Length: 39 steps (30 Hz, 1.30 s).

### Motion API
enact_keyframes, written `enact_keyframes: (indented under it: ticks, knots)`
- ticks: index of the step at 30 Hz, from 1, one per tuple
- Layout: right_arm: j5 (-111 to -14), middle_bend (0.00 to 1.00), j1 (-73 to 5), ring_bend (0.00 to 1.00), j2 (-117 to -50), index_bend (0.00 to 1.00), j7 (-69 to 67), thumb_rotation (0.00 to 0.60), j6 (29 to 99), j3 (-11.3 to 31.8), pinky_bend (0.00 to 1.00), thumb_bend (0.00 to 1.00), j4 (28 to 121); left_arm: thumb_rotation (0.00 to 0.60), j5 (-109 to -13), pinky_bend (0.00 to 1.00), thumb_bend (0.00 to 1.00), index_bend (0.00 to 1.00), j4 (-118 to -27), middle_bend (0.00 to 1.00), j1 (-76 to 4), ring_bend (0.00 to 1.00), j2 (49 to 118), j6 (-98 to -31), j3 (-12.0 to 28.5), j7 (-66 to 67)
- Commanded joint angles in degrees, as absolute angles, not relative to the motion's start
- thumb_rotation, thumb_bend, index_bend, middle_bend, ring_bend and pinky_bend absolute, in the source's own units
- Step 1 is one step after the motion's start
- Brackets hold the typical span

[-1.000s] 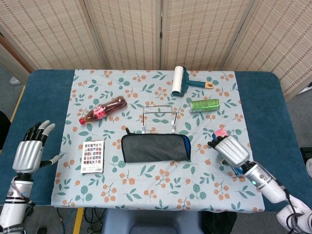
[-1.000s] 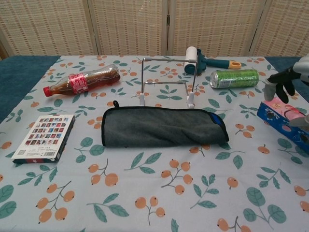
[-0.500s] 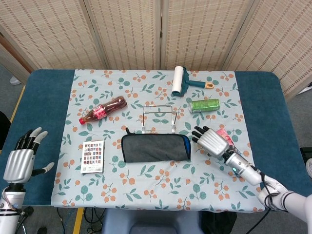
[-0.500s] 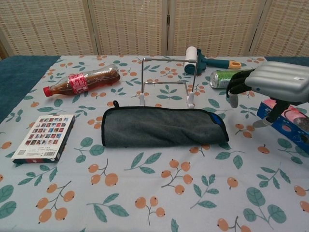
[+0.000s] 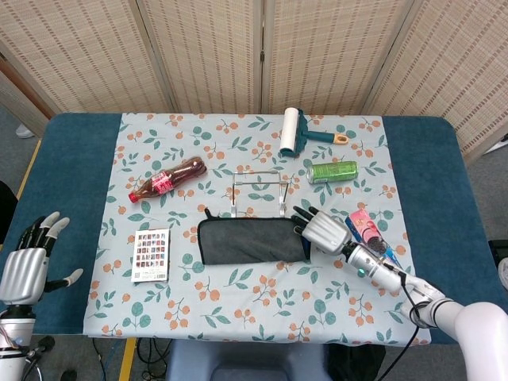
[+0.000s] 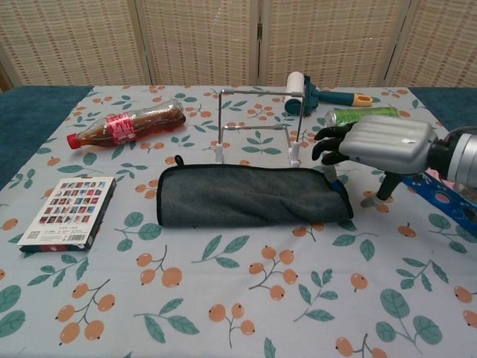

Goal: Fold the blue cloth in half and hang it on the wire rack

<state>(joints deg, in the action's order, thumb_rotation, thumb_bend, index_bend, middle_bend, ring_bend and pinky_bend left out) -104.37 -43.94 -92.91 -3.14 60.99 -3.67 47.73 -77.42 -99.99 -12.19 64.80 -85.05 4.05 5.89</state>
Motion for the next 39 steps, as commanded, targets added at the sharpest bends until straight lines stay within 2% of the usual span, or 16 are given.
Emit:
enact_keyframes:
  ticks: [1,15,20,32,36,39]
  knots:
    - [-104.3,0.2,-44.5,0.07,-94.0,0.43,-3.1,0.6,60.7,-4.0,0.28,0.09,46.5,0.6,-77.5,0.11,0.1,0.13,-99.9,0.0,-11.9,0.0,64.8,-85.1,4.2,5.8]
    - [-102.9,0.2,-46.5,0.07,-97.0,0.43,-3.6,0.6,59.3,-4.4,0.28,0.11,43.4,0.6,-78.2,0.11,0.1,0.13,-99.5,0.0,-10.4,0.0,64.6,-85.6,4.8,4.8]
    - [-102.3,0.2,-46.9,0.07,-96.9,0.43,-3.3,0.6,59.2,-4.4,0.28,0.21,44.0,0.6,-78.9,0.11,0.1,0.13,-99.5,0.0,-10.0,0.0,64.6,-85.9,4.9,4.6]
    - [-101.1,0.22,-47.8,0.07,-96.7,0.43,-2.9,0.6,58.4,-4.3,0.28,0.25,45.8,0.6,-80.0,0.11,0.1,0.12,-99.4,0.0,-9.1,0.0,64.6,-86.4,5.2,4.2]
    - [-100.7,0.24,-48.1,0.08,-97.1,0.43,-2.6,0.6,58.4,-4.0,0.28,0.32,46.1,0.6,-80.2,0.11,0.1,0.12,-99.5,0.0,-8.8,0.0,64.5,-86.7,5.4,3.8]
    - [-100.4,0.28,-48.3,0.1,-97.2,0.48,-2.7,0.6,58.1,-4.0,0.28,0.37,46.4,0.6,-80.3,0.11,0.1,0.12,-99.5,0.0,-8.6,0.0,64.4,-86.8,5.5,3.5]
